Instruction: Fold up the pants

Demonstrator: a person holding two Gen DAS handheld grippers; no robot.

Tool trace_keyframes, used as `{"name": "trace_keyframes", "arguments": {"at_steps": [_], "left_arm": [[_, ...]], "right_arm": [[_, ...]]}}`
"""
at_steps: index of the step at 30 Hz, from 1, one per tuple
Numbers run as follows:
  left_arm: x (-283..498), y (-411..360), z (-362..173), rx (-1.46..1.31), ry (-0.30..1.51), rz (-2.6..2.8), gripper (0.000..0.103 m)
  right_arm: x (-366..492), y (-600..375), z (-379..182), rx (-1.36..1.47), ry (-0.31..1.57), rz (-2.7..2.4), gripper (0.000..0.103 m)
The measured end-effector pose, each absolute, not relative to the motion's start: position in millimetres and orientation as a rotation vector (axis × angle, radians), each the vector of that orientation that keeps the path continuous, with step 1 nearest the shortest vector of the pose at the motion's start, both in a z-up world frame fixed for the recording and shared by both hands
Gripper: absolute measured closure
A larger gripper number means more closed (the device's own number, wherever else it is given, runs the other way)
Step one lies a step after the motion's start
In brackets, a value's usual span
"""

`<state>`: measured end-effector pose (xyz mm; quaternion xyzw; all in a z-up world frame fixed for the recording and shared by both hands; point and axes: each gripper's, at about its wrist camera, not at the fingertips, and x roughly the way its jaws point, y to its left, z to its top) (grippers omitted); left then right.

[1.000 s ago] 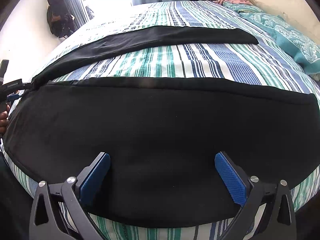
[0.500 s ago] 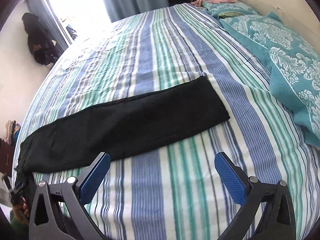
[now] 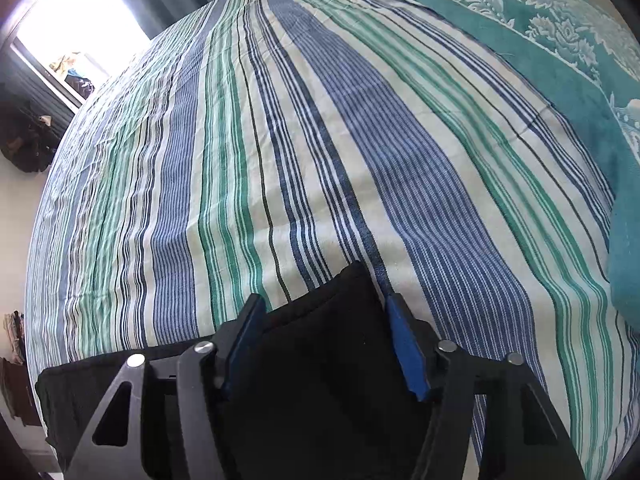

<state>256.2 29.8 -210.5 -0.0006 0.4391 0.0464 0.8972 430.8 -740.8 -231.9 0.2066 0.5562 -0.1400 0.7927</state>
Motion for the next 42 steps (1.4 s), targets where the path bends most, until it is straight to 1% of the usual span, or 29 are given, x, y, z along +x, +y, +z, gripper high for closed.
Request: {"name": "trace_keyframes", "arguments": {"at_steps": [1,2,6,9,11,13,16,17,19,20,21,22,23,24,26,29,34,37,40,41,42], "left_arm": [[256,30,-210,-0.001,0.909,0.096,0.0],[256,30,-210,-0.001,0.91,0.096,0.0],[256,30,-210,0.0,0.91,0.097,0.0],[257,29,-210,0.004,0.912,0.099,0.0],[257,29,-210,0.008,0.913,0.102,0.0],[257,28,-209,0.012,0.915,0.104,0.0],[258,27,-208,0.02,0.92,0.11,0.0],[258,27,-208,0.023,0.922,0.112,0.0],[259,26,-207,0.029,0.927,0.119,0.0],[259,25,-207,0.033,0.93,0.122,0.0],[259,24,-206,0.035,0.934,0.126,0.0],[259,24,-205,0.034,0.942,0.129,0.0],[260,25,-204,0.03,0.955,0.131,0.0],[260,25,-202,0.028,0.973,0.134,0.0],[255,26,-195,0.015,1.016,0.143,0.0],[223,26,-182,-0.057,1.023,0.075,0.0],[162,23,-176,-0.055,0.988,-0.004,0.0],[156,27,-175,-0.111,0.996,-0.036,0.0],[160,29,-176,-0.117,0.974,-0.051,0.0],[161,30,-181,-0.126,0.977,-0.056,0.0],[162,30,-188,-0.128,0.991,-0.061,0.0]], "right_arm": [[429,-736,-230,0.368,1.203,-0.326,0.076],[421,-728,-224,0.309,1.173,-0.333,0.098],[369,-687,-167,0.206,0.991,-0.194,0.099],[292,-633,-120,0.12,0.877,-0.081,0.099],[227,-597,-102,0.083,0.832,-0.046,0.099],[159,-568,-102,0.117,0.825,-0.046,0.099],[65,-559,-132,0.271,0.914,-0.2,0.099],[45,-559,-148,0.31,0.985,-0.305,0.097],[4,-564,-170,0.399,1.105,-0.512,0.079],[-13,-568,-170,0.465,1.104,-0.573,0.061],[-30,-571,-164,0.529,1.05,-0.607,0.044],[-44,-570,-154,0.567,0.974,-0.633,0.035],[-56,-566,-143,0.572,0.901,-0.661,0.02],[-62,-560,-132,0.555,0.844,-0.677,0.015],[-60,-543,-119,0.53,0.78,-0.639,0.014],[-39,-509,-124,0.57,0.768,-0.445,0.014],[16,-437,-175,0.621,0.827,-0.069,0.014],[46,-424,-209,0.635,0.882,-0.056,0.014],[61,-418,-231,0.556,0.955,-0.101,0.014],[60,-414,-231,0.518,0.949,-0.096,0.013],[60,-411,-231,0.495,0.947,-0.092,0.008]]}}
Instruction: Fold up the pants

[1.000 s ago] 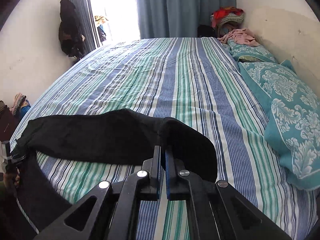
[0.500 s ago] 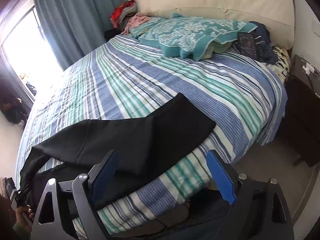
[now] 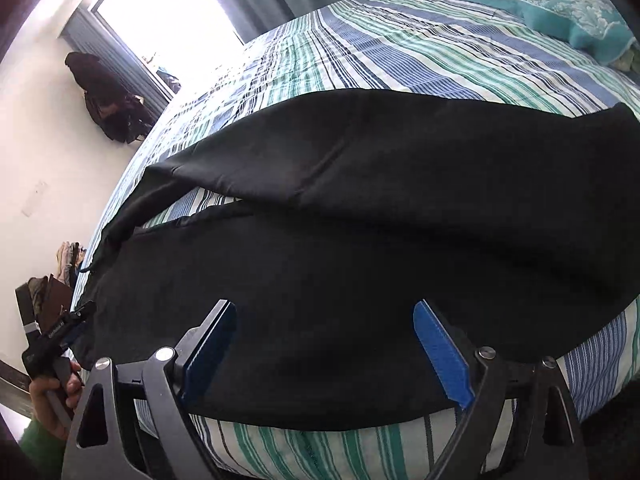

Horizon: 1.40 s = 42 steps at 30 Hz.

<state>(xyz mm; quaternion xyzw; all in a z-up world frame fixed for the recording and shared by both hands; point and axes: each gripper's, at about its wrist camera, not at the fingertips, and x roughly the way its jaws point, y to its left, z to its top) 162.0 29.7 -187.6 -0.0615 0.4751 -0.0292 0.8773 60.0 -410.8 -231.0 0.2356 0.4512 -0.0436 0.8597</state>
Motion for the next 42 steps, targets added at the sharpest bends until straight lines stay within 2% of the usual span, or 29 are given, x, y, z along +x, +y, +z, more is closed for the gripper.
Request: {"name": "trace_keyframes", "arguments": {"at_steps": [2,11,19,21,24,27,31,36,37,38,39,40,41,42], "left_arm": [[160,22,-194,-0.063,0.98,-0.062,0.0],[158,10,-197,0.014,0.972,-0.033,0.0],[155,10,-199,0.031,0.962,-0.026,0.0],[155,10,-199,0.032,0.957,-0.023,0.0],[157,9,-200,0.033,0.955,-0.013,0.0],[158,8,-200,0.033,0.954,-0.008,0.0],[159,8,-200,0.034,0.953,-0.008,0.0],[162,9,-199,0.027,0.971,0.001,0.0],[163,8,-197,0.023,0.991,0.007,0.0],[165,8,-195,0.019,1.018,0.012,0.0],[166,7,-192,0.016,1.052,0.01,0.0],[168,6,-188,0.01,1.089,-0.005,0.0],[170,4,-184,-0.001,1.117,-0.032,0.0],[174,2,-179,-0.02,1.13,-0.069,0.0]], "right_arm": [[61,-406,-234,0.489,0.947,-0.083,0.0],[73,-366,-243,0.181,1.017,-0.201,0.0],[67,-370,-241,0.208,0.98,-0.197,0.0],[65,-379,-230,0.285,0.955,-0.164,0.0],[44,-402,-217,0.518,0.818,-0.104,0.0],[35,-428,-237,0.728,0.815,-0.095,0.001],[33,-458,-232,0.773,0.725,-0.194,0.001],[12,-517,-243,1.06,0.573,-0.375,0.003],[10,-524,-243,1.094,0.565,-0.401,0.006],[13,-528,-243,1.092,0.584,-0.425,0.022],[16,-532,-243,1.063,0.618,-0.443,0.051],[18,-536,-243,1.035,0.648,-0.455,0.067],[18,-538,-243,1.016,0.662,-0.467,0.095],[17,-540,-241,1.01,0.659,-0.464,0.095]]}}
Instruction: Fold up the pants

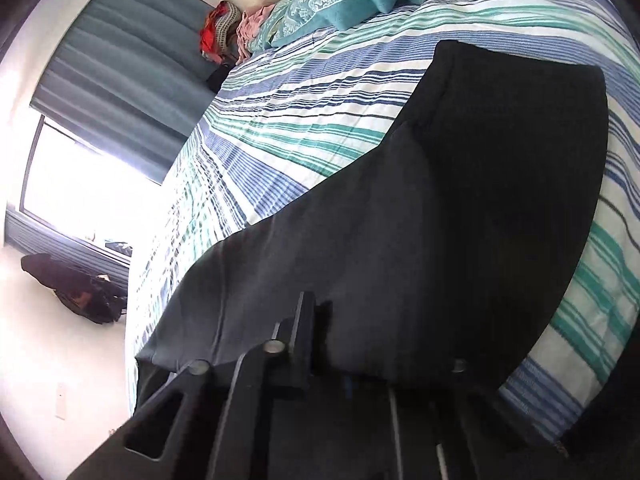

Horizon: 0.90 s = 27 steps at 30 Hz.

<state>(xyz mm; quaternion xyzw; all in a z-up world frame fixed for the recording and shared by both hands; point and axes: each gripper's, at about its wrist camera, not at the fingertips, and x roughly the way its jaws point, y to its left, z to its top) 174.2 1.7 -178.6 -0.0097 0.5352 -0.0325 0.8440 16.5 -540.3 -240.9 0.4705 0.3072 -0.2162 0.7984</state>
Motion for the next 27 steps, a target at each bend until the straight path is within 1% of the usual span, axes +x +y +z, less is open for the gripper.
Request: {"name": "trace_keyframes", "arguments": {"at_steps": [3,6,8,10,13,18,19,20,22,23,24,27], "left_arm": [[204,-10,-152,-0.096,1.12,-0.166,0.001],[265,-20,-124,-0.255,1.109,-0.222,0.001],[313,-23,-118,-0.398,1.132,-0.242,0.001],[356,-30,-121,-0.466,1.161,-0.237,0.001],[403,-39,-137,-0.476,1.221,-0.172,0.001],[423,-26,-157,-0.622,1.23,-0.081,0.002],[423,-22,-158,-0.654,1.219,-0.074,0.005],[424,-17,-159,-0.676,1.209,-0.065,0.014],[427,-11,-166,-0.721,1.232,-0.094,0.086],[428,-8,-171,-0.752,1.258,-0.123,0.101],[425,-6,-170,-0.774,1.263,-0.135,0.099],[414,2,-146,-0.797,1.19,-0.166,0.099]], "right_arm": [[14,-537,-212,0.972,0.612,-0.38,0.095],[15,-524,-172,0.882,0.562,-0.247,0.095],[13,-516,-146,0.839,0.529,-0.177,0.095],[9,-508,-122,0.796,0.497,-0.125,0.095],[7,-495,-93,0.766,0.457,-0.048,0.095],[-11,-485,-63,0.735,0.415,0.054,0.096],[-15,-484,-60,0.732,0.412,0.067,0.096],[-18,-486,-57,0.734,0.409,0.079,0.096],[-25,-489,-56,0.756,0.396,0.111,0.095],[-29,-491,-51,0.764,0.39,0.13,0.095],[-30,-493,-51,0.763,0.387,0.141,0.095],[-25,-503,-54,0.711,0.424,0.093,0.096]]}}
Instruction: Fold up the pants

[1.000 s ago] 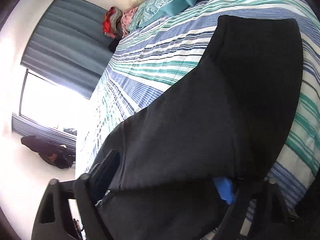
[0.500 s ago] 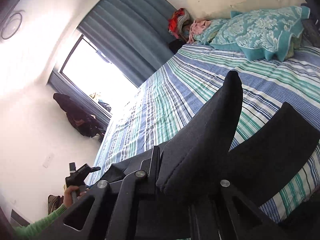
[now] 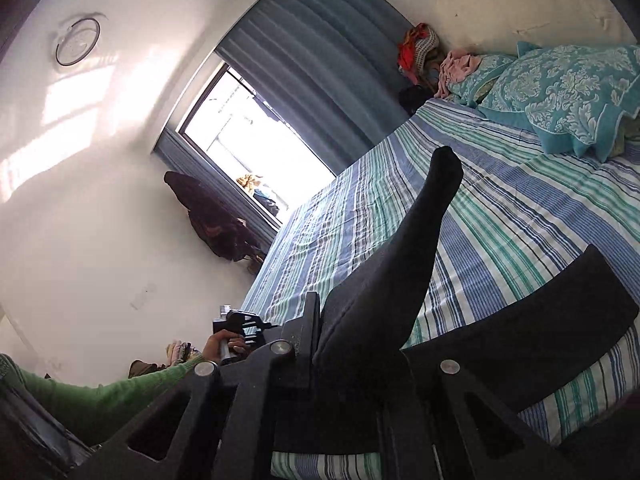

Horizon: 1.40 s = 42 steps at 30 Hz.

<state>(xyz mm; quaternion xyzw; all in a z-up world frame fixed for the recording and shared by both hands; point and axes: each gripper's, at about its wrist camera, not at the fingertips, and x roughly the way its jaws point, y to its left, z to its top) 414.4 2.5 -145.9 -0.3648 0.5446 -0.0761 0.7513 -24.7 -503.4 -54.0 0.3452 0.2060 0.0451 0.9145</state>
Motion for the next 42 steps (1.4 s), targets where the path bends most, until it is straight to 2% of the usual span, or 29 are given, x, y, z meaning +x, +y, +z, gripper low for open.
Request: {"name": "trace_keyframes", "arguments": {"at_steps": [3,5,7,9,12,15,17,18,20,22,23,24,27,29,31,33,36,42], "left_arm": [[389,15,-93,-0.771,1.065,-0.239,0.099],[351,30,-56,-0.706,0.956,-0.281,0.099],[300,47,-42,-0.645,0.898,-0.286,0.097],[250,60,-58,-0.62,0.92,-0.267,0.097],[186,64,-117,-0.586,1.028,-0.207,0.097],[161,58,-174,-0.597,1.159,-0.164,0.098],[155,54,-184,-0.589,1.178,-0.152,0.098],[156,50,-183,-0.577,1.175,-0.158,0.098],[161,45,-177,-0.561,1.165,-0.18,0.098],[164,39,-175,-0.549,1.157,-0.182,0.098],[162,40,-177,-0.555,1.159,-0.18,0.098],[161,40,-179,-0.563,1.162,-0.178,0.098],[158,41,-186,-0.574,1.17,-0.18,0.098],[159,42,-186,-0.572,1.165,-0.184,0.098],[156,49,-184,-0.569,1.161,-0.184,0.098],[151,50,-181,-0.569,1.159,-0.187,0.098],[145,38,-176,-0.532,1.155,-0.221,0.097],[141,24,-179,-0.486,1.191,-0.266,0.097]], "right_arm": [[-3,-531,-57,0.677,0.458,0.02,0.096],[11,-547,-49,0.64,0.438,0.006,0.096],[24,-566,-49,0.669,0.441,0.006,0.095],[32,-582,-64,0.706,0.501,-0.037,0.095],[34,-595,-117,0.745,0.666,-0.108,0.095],[34,-595,-183,0.699,0.906,-0.215,0.095],[32,-599,-214,0.728,1.039,-0.278,0.095],[30,-602,-218,0.744,1.051,-0.289,0.09],[27,-605,-218,0.731,1.043,-0.282,0.088],[18,-604,-217,0.712,1.052,-0.274,0.068],[13,-607,-217,0.736,1.043,-0.268,0.051],[7,-610,-215,0.77,1.023,-0.267,0.042],[-7,-619,-208,0.843,0.938,-0.272,0.038],[-14,-626,-209,0.903,0.892,-0.266,0.038],[-18,-634,-210,0.952,0.859,-0.285,0.045],[-22,-640,-204,0.942,0.831,-0.358,0.091],[-23,-640,-181,0.812,0.81,-0.408,0.091],[-11,-638,-168,0.538,0.932,-0.538,0.091]]}}
